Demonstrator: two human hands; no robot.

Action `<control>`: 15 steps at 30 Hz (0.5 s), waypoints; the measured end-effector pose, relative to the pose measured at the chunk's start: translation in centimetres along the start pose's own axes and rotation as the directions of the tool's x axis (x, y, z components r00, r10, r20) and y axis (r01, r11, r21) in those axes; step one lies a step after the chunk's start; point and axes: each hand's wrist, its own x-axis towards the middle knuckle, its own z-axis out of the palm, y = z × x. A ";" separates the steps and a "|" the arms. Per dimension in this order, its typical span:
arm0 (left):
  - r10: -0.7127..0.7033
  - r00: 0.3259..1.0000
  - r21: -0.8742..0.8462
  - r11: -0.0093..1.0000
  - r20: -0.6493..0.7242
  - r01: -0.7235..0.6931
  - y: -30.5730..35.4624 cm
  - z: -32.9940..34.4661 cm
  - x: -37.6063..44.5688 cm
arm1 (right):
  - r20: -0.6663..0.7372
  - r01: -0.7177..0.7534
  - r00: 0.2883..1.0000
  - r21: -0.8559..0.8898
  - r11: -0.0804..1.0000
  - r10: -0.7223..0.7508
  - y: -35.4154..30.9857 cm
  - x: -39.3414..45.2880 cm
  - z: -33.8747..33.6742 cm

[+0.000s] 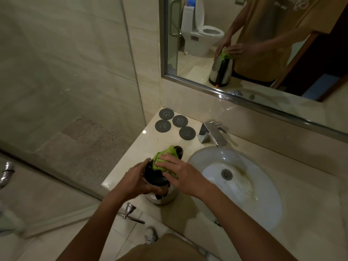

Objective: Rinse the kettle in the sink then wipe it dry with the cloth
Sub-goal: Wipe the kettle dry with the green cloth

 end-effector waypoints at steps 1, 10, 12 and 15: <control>0.006 1.000 -0.003 1.000 0.020 -0.006 -0.2 -0.6 0.3 | 0.001 -0.003 1.000 -0.001 1.000 0.003 0.0 0.1 0.0; 0.025 0.984 -0.067 0.998 0.175 -0.014 -1.5 -2.6 1.3 | 0.087 0.061 0.995 -0.132 0.989 -0.049 0.0 0.7 -0.1; 0.020 0.989 -0.088 0.996 0.144 -0.007 -1.6 -1.8 0.9 | 0.111 0.071 0.993 -0.178 0.981 -0.051 0.1 1.3 -0.1; 0.016 0.999 -0.117 0.993 0.041 -0.011 -1.9 -0.8 0.5 | 0.135 0.077 0.990 -0.250 0.965 -0.044 0.1 2.9 0.1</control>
